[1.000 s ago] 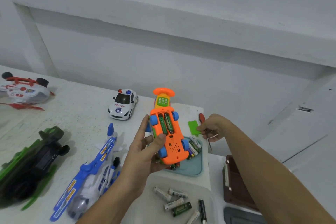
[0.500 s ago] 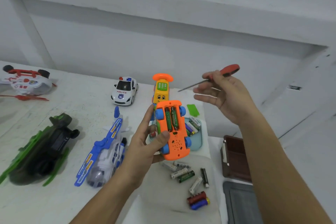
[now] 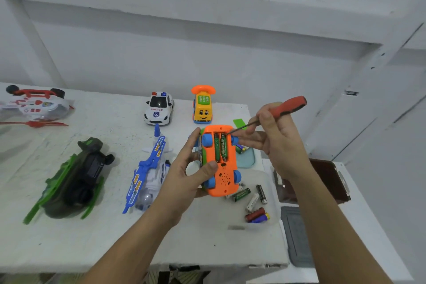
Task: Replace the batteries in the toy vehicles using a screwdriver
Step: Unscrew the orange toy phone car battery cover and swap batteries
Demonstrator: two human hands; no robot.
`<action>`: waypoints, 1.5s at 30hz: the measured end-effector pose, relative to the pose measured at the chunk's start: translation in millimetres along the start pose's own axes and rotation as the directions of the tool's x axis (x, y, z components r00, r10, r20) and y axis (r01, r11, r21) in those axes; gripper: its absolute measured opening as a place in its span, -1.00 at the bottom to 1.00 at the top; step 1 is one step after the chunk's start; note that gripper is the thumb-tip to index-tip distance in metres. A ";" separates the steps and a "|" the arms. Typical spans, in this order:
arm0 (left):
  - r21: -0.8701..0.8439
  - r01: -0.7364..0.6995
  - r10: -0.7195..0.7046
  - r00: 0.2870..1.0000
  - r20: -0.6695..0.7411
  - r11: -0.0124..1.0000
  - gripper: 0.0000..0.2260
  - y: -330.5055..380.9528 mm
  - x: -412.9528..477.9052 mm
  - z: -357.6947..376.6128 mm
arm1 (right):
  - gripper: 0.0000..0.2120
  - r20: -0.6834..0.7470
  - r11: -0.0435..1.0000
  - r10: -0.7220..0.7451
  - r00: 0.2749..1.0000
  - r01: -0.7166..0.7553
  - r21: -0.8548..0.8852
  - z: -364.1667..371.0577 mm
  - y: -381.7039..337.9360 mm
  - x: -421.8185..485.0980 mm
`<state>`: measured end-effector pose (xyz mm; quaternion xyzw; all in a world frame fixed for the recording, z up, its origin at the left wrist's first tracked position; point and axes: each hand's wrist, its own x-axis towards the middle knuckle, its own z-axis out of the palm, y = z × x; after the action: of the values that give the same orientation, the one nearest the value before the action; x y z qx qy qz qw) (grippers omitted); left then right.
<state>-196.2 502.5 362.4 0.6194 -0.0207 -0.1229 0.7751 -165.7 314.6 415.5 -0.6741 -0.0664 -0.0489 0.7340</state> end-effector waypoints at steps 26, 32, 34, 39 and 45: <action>0.173 -0.020 0.009 0.998 0.066 0.985 -0.34 -7.8 -1.6 -6.6 | -0.81 -0.149 0.893 0.391 0.908 -0.413 -0.180 -33.7 3.6 -42.8; 0.068 0.049 -0.052 0.998 0.036 0.996 -0.39 -7.1 -2.6 -7.6 | -0.83 -0.270 0.990 0.133 0.954 -0.139 -0.005 -14.4 9.4 -58.3; 0.042 0.074 -0.075 0.997 0.028 0.996 -0.42 -6.2 -3.4 -8.1 | -0.78 -0.273 0.998 0.048 0.961 -0.032 0.061 1.6 14.7 -67.8; 0.003 0.122 -0.122 0.992 0.034 0.993 -0.44 -3.6 -5.7 -7.7 | -0.78 -0.267 0.997 -0.080 0.960 0.083 0.002 29.9 36.6 -91.5; -0.018 0.145 -0.144 0.989 0.045 0.989 -0.38 -4.1 -10.4 -5.9 | -0.83 -0.269 0.983 -0.154 0.951 0.119 -0.140 31.2 50.1 -100.1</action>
<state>-205.8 509.6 358.3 0.6083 0.0087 -0.1923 0.7700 -257.4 348.2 352.5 -0.6979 -0.0060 -0.1978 0.6883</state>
